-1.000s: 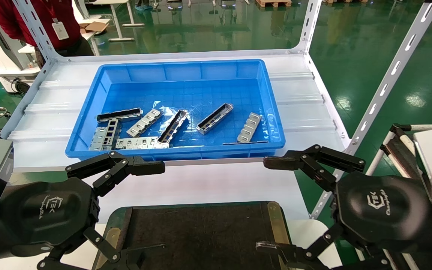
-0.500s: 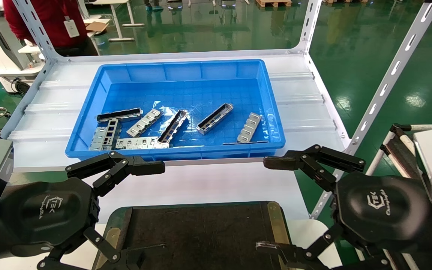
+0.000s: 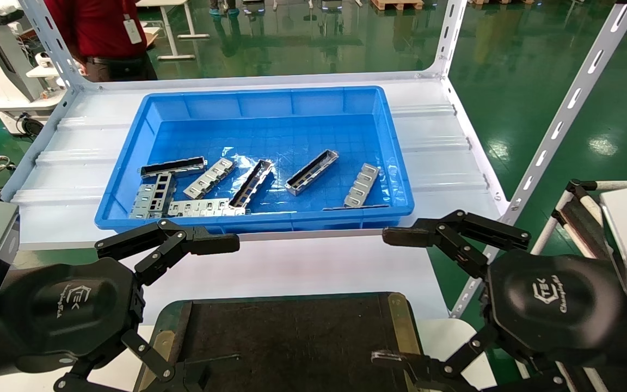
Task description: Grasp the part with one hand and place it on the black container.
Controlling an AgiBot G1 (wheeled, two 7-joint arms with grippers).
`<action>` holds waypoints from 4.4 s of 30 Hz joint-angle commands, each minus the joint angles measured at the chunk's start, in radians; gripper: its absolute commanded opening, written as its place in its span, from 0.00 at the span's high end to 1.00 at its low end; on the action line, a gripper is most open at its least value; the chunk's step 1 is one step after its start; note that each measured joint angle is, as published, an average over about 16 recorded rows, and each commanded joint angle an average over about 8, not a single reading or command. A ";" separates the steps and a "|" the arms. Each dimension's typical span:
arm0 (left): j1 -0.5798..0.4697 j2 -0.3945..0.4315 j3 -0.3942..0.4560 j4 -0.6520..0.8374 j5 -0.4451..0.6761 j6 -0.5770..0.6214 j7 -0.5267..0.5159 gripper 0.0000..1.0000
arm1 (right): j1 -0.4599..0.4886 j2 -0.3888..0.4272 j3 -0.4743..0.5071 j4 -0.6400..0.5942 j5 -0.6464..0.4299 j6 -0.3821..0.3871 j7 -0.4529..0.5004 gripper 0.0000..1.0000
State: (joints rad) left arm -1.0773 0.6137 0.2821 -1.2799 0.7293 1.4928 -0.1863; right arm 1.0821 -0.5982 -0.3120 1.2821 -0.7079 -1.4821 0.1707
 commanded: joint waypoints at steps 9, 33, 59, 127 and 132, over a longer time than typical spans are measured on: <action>0.000 0.000 0.000 0.000 0.000 0.000 0.000 0.00 | 0.000 0.000 0.000 0.000 0.000 0.000 0.000 0.00; -0.055 0.048 0.020 0.041 0.061 -0.044 0.016 0.00 | 0.001 0.000 -0.001 -0.001 0.000 0.000 -0.001 0.00; -0.338 0.408 0.174 0.403 0.418 -0.386 0.048 0.00 | 0.001 0.000 -0.002 -0.001 0.001 0.000 -0.001 0.00; -0.520 0.749 0.587 0.979 0.390 -0.855 0.093 1.00 | 0.001 0.001 -0.004 -0.001 0.003 0.001 -0.002 1.00; -0.520 0.748 0.608 0.984 0.368 -0.864 0.094 1.00 | 0.002 0.001 -0.005 -0.001 0.003 0.001 -0.002 1.00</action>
State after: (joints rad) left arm -1.5971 1.3617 0.8888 -0.2956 1.0977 0.6302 -0.0908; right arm 1.0836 -0.5968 -0.3165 1.2811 -0.7051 -1.4809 0.1683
